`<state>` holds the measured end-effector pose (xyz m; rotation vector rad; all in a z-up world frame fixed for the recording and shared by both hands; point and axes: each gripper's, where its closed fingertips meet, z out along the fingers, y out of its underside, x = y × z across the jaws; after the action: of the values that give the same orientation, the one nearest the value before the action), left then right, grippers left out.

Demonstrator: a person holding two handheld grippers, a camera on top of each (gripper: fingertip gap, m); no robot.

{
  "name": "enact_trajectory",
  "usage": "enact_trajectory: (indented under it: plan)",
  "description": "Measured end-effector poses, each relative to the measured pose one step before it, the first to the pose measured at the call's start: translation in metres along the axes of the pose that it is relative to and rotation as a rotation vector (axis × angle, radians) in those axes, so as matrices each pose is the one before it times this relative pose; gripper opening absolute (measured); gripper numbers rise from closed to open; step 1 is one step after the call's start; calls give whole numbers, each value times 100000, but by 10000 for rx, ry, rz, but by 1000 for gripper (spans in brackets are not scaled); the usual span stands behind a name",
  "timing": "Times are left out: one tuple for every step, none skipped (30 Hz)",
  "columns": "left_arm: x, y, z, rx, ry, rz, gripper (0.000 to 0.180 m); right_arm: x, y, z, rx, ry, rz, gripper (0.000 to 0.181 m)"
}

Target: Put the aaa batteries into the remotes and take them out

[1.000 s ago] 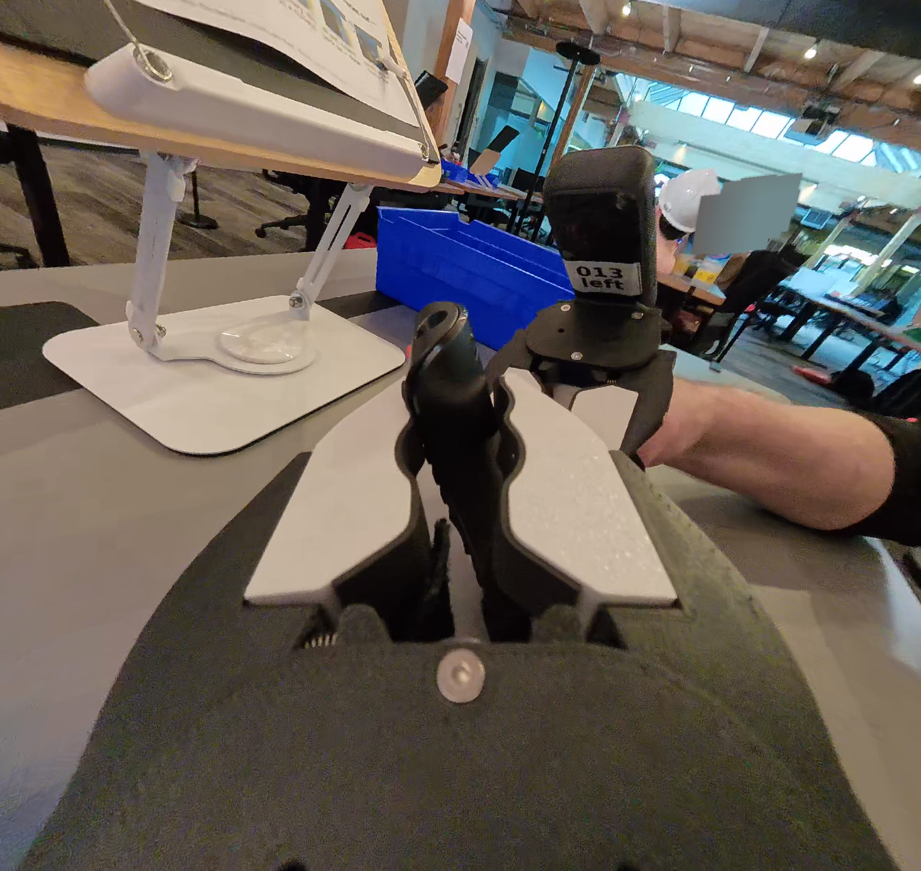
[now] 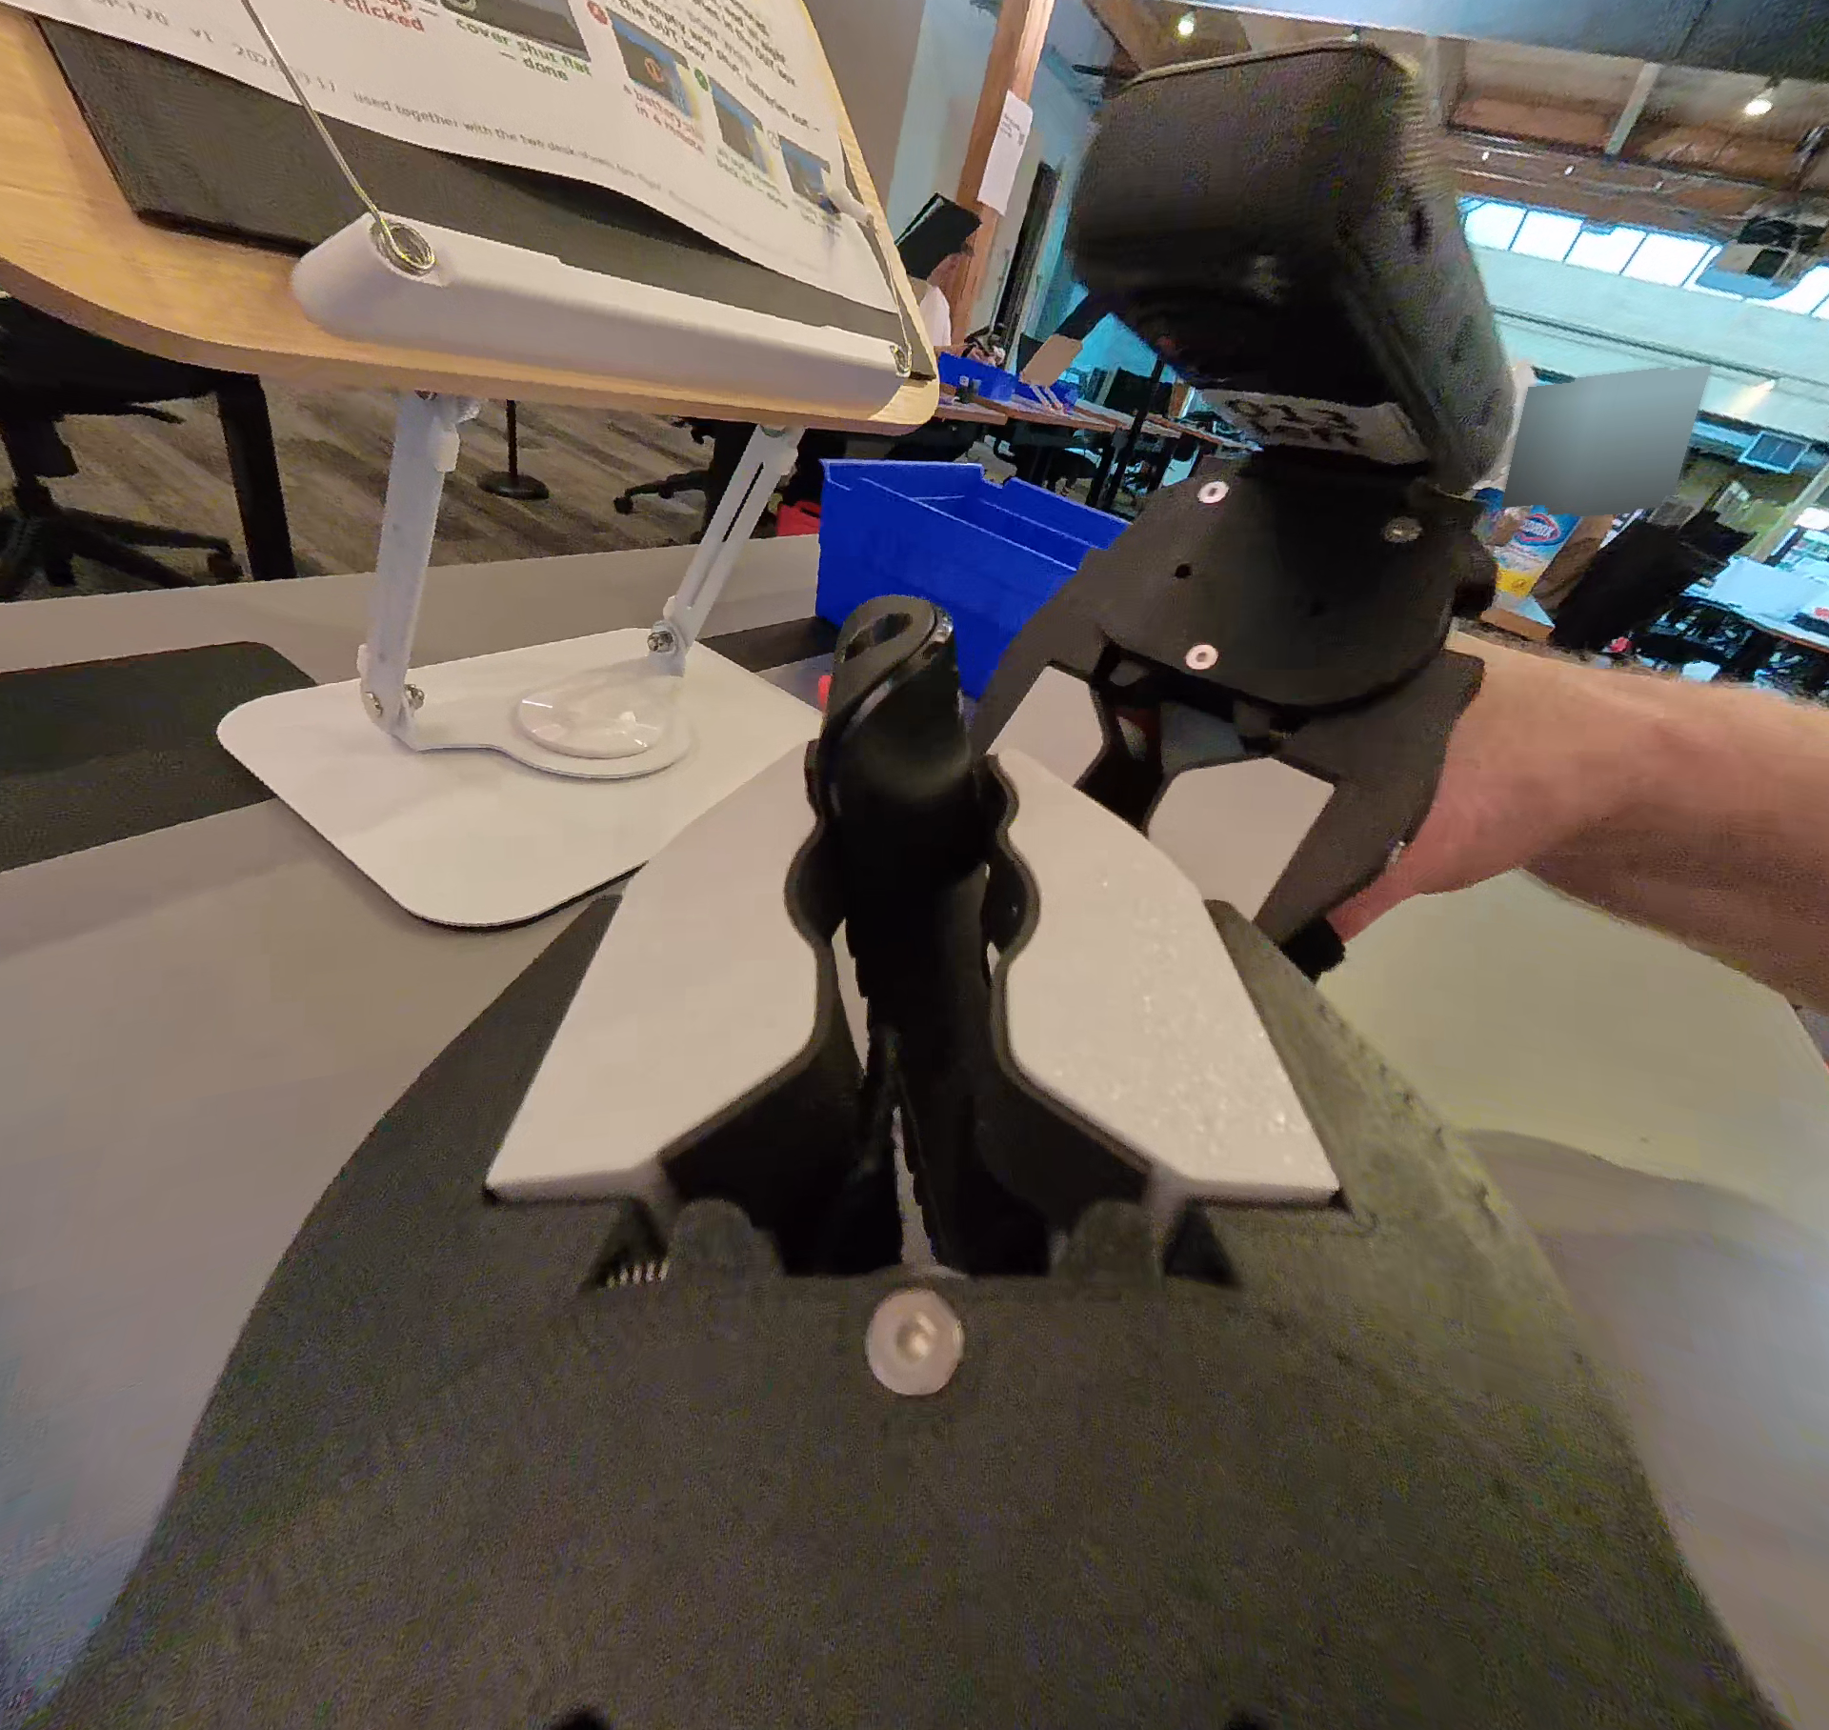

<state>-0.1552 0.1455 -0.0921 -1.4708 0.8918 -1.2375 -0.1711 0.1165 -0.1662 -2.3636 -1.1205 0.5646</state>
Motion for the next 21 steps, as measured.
enact_trajectory:
  plan:
    - [-78, -35, -131, 92, 39, 27, 26, 59, -149, -62, 138, 705, -375, 29]
    - [-67, -34, -201, 102, 2, 32, 25, 39, 15, 3, 248, 601, -299, 28]
    - [55, 18, -155, -12, 45, 89, 26, -66, 40, -108, 358, 335, -149, 25]
    - [-77, 65, -109, -18, -52, 85, 27, -145, -106, -362, 520, -97, 266, 22]
    - [-275, 60, -92, 58, -77, -154, 26, 109, -1133, -812, 1216, -239, 482, 19]
    - [-307, 57, -83, 32, -1, -252, 26, 201, -1072, -761, 1002, -271, 651, 23]
    - [-202, 33, -29, 0, -34, -71, 27, -135, -338, -215, 285, -389, 428, 22]
    - [-20, 8, 35, 13, -19, 8, 27, 248, 208, 136, -150, 25, 42, 22]
    - [110, 12, 88, -4, 42, -5, 26, 356, 346, 309, -274, 123, -44, 21]
    - [105, 32, 111, -34, 27, 28, 27, -139, 319, 434, -255, -223, 60, 17]
    - [10, 13, 57, -38, -21, 20, 27, 118, -200, 151, 127, 28, 29, 17]
    - [-73, 14, -30, -4, -4, -66, 27, 143, -4, 31, 27, 32, -84, 16]
    - [-137, 28, -75, 27, -4, -100, 27, -4, -9, 128, 97, -114, 104, 16]
    - [-114, 25, -41, 13, -41, -10, 27, -1, -21, 68, 101, -209, 179, 17]
    - [39, -11, 17, -21, -36, 87, 27, -64, -64, -85, 101, -294, 210, 17]
    - [75, -17, 46, -35, -60, 137, 27, -179, -54, -145, 67, -343, 214, 19]
    - [29, -8, 42, -10, -47, 80, 27, -278, -327, -228, 240, -202, 64, 24]
    - [80, -25, 27, 28, 69, -33, 27, -196, -442, -179, 268, 22, -96, 26]
    - [8, -4, 28, 7, 38, -26, 27, 58, 53, 88, -147, 191, -81, 28]
    - [-68, 24, -8, -27, -38, 20, 27, 269, 57, 81, -121, 267, -132, 21]
    - [13, -2, -30, 2, 8, 0, 27, 378, 95, 41, -135, 230, -2, 15]
